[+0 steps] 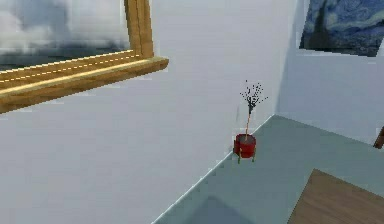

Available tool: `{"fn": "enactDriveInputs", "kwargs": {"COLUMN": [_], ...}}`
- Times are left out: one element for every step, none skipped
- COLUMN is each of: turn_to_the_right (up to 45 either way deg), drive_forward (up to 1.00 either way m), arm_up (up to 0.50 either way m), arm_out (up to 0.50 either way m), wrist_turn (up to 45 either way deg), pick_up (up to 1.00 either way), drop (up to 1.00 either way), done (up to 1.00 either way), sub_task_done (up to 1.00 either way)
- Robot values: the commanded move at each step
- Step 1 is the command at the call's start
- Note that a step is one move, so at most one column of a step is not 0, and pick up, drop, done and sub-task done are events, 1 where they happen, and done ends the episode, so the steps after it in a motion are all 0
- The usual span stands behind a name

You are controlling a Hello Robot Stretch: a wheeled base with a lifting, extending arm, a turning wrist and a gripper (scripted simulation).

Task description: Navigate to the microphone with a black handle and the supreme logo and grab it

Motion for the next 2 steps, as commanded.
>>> {"fn": "enactDriveInputs", "kwargs": {"turn_to_the_right": [0.0,0.0], "drive_forward": [0.0,0.0], "arm_up": [0.0,0.0], "arm_out": [0.0,0.02], "wrist_turn": [36.0,0.0], "pick_up": [0.0,0.0], "drop": [0.0,0.0], "done": [0.0,0.0], "sub_task_done": [0.0,0.0]}}
